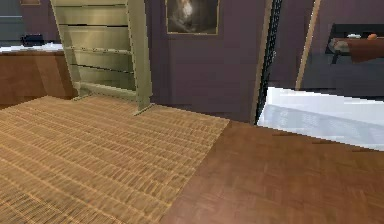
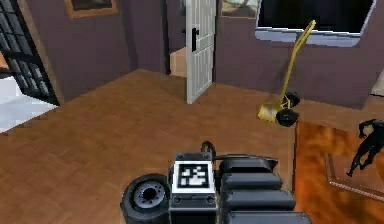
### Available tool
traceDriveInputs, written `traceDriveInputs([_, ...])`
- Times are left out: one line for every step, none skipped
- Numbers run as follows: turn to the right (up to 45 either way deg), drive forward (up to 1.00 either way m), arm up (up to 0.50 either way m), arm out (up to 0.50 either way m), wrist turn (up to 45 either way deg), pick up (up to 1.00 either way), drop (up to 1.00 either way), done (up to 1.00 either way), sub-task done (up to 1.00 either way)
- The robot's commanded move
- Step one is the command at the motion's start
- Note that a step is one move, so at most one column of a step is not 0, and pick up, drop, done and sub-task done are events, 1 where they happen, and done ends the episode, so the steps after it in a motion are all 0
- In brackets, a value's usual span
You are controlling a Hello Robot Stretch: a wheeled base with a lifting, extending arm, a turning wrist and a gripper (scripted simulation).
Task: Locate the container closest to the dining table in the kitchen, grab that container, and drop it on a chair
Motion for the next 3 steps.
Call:
traceDriveInputs([0.0,0.15,0.00,0.00,0.0,0.00,0.00,0.00,0.00])
traceDriveInputs([45.0,0.00,0.00,0.00,0.0,0.00,0.00,0.00,0.00])
traceDriveInputs([3.0,0.00,0.00,0.00,0.0,0.00,0.00,0.00,0.00])
